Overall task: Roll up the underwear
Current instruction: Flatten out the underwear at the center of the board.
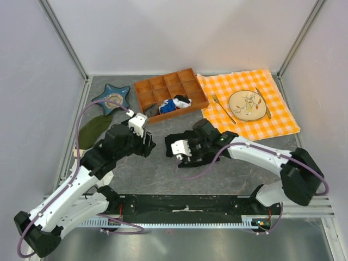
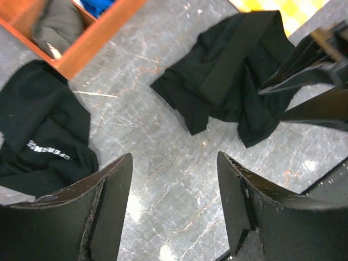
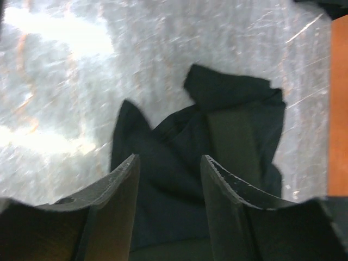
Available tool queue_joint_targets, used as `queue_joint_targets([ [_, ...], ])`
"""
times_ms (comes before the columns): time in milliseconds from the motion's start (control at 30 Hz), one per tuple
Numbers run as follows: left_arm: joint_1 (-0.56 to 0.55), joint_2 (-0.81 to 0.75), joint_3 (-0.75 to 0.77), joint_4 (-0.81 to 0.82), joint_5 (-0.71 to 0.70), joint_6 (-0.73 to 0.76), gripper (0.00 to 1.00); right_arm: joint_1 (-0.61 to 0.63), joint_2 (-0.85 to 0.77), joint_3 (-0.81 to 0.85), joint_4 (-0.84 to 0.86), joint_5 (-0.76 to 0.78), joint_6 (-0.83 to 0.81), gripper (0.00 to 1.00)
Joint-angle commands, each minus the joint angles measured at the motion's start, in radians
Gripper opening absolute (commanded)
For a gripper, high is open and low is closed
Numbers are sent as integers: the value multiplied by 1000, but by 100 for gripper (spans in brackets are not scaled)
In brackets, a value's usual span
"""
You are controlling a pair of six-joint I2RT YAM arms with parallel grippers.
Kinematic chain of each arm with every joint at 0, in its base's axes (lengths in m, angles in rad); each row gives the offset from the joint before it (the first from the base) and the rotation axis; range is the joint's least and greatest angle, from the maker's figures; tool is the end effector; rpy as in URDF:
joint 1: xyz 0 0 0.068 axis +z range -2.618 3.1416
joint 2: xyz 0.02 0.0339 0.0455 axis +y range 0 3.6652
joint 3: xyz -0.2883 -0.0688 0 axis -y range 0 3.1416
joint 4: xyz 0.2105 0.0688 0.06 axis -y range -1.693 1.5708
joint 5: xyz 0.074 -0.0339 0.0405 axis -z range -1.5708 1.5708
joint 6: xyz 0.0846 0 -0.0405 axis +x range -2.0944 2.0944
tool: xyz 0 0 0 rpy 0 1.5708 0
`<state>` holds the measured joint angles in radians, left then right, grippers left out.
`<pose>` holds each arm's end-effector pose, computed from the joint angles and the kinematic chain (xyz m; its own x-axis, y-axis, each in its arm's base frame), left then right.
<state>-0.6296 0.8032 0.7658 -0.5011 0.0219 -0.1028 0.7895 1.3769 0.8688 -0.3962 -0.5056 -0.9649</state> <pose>0.1351 -0.1007 0.2917 -0.4743 0.2186 -0.8528 0.5581 0.8238 -0.0993 0.1604 0.2199 0.2301 0.3687 -0.6495 -0.6650 -0.9288 -0.2289 -0.2914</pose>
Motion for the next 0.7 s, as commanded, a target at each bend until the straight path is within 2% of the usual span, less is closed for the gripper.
queue_joint_targets([
  [0,-1,-48,-10,33,-103,17,70,74,115,93,178,168,176,53],
  [133,-1,-71,-14,39,-135,14,70,111,189,104,275,283,253,54],
  [433,-1,-105,-23,41,-126,9,70,113,347,171,301,410,321,57],
  [533,-1,-104,-23,42,-120,9,70,113,381,170,312,447,327,51],
  [633,-1,-102,-23,42,-114,9,70,113,390,171,312,466,334,35],
  [667,-1,-102,-23,42,-109,9,70,113,389,171,312,469,338,26],
])
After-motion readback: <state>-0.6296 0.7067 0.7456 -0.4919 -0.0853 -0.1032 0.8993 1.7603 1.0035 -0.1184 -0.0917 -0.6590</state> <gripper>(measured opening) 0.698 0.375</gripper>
